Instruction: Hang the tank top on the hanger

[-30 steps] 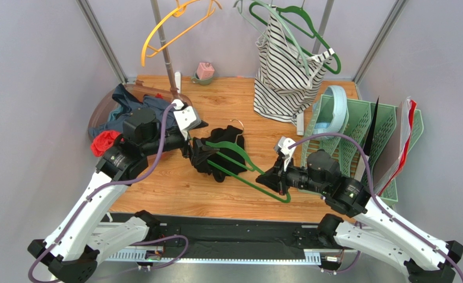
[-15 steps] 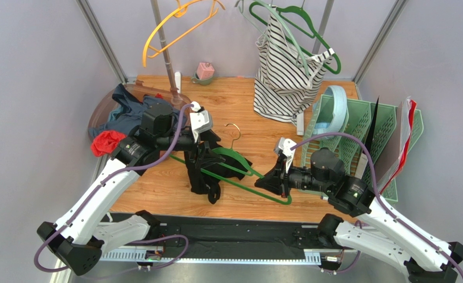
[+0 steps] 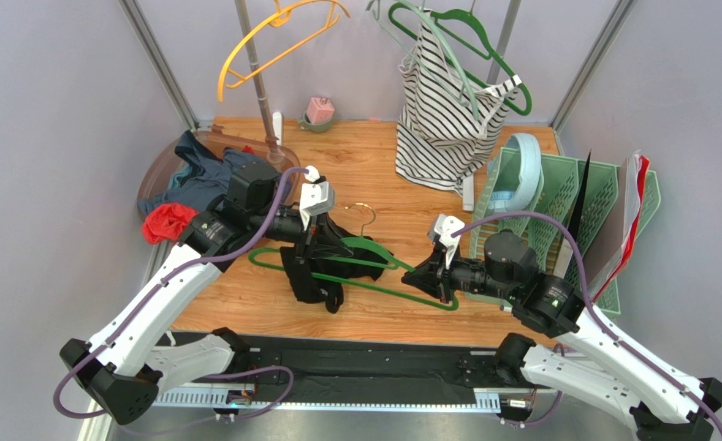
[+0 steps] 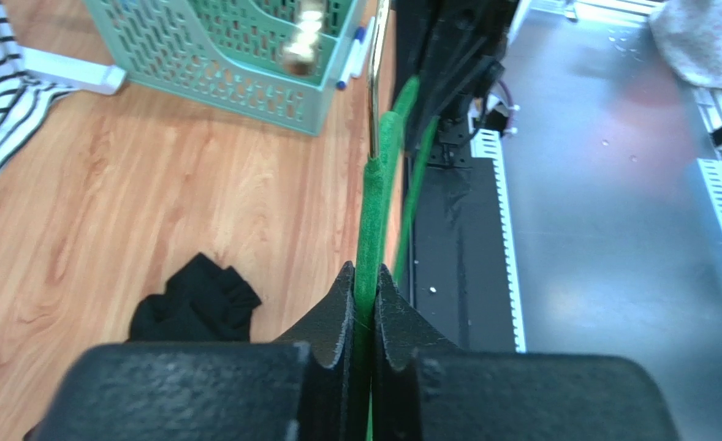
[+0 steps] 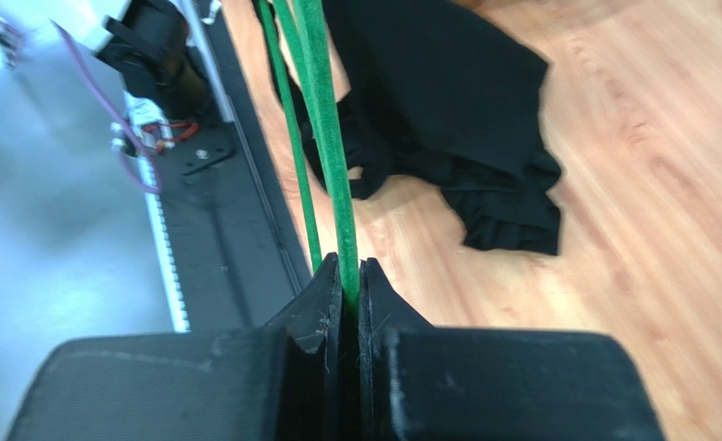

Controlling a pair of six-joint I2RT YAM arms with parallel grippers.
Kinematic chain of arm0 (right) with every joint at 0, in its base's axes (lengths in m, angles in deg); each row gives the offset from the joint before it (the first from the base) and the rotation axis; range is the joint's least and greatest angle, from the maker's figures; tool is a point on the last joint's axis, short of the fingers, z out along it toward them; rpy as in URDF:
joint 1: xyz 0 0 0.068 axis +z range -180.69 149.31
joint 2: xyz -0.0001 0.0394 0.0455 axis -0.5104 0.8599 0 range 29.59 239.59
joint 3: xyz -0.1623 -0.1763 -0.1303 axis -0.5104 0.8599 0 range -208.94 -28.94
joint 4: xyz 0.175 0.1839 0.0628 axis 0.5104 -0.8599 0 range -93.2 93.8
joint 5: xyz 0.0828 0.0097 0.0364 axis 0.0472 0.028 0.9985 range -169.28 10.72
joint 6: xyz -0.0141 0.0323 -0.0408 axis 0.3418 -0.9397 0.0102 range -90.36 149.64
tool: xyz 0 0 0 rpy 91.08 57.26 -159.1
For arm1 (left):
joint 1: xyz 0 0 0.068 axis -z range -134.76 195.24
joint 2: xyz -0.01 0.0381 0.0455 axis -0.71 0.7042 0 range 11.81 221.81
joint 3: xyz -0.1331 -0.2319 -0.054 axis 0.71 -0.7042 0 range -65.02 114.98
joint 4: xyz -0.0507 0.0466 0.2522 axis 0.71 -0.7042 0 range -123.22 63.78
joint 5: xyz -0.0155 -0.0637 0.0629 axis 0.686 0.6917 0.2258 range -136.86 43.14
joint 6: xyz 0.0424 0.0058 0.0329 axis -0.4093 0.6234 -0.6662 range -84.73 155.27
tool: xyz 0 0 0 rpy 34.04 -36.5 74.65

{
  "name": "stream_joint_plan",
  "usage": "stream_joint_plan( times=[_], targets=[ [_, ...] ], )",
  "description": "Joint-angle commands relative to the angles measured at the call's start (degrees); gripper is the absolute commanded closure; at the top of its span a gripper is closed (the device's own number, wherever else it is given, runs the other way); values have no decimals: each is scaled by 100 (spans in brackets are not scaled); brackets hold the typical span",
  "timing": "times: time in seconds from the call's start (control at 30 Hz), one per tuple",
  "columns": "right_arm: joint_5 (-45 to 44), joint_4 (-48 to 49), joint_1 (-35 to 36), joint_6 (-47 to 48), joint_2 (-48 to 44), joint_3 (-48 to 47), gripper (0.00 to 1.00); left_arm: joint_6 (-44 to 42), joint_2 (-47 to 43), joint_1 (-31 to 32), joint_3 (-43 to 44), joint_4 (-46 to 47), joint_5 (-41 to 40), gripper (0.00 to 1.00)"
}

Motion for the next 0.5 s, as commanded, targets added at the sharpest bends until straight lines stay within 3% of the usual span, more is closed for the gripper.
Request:
stream_joint_plan(
  times=[0.0, 0.23, 0.33, 0.4, 0.43, 0.47],
  targets=[
    [-630, 791, -70, 564, 11, -158, 100, -5, -72, 37, 48, 214, 304, 100],
    [-1456, 1461, -203, 863, 19, 45, 99, -22, -160, 37, -49, 275, 191, 100],
    [-1650, 1443, -194, 898, 54, -16, 92, 48, -151, 37, -119, 372, -239, 100],
    [-1676, 1338, -194, 855, 46, -122, 68, 39, -134, 37, -137, 381, -538, 100],
    [-1729, 1303, -203, 802, 37, -157, 50, 31, -134, 37, -137, 372, -626, 100],
    [-1825, 1242, -203, 767, 28, -209, 25, 30, -134, 37, -146, 381, -671, 100]
  ],
)
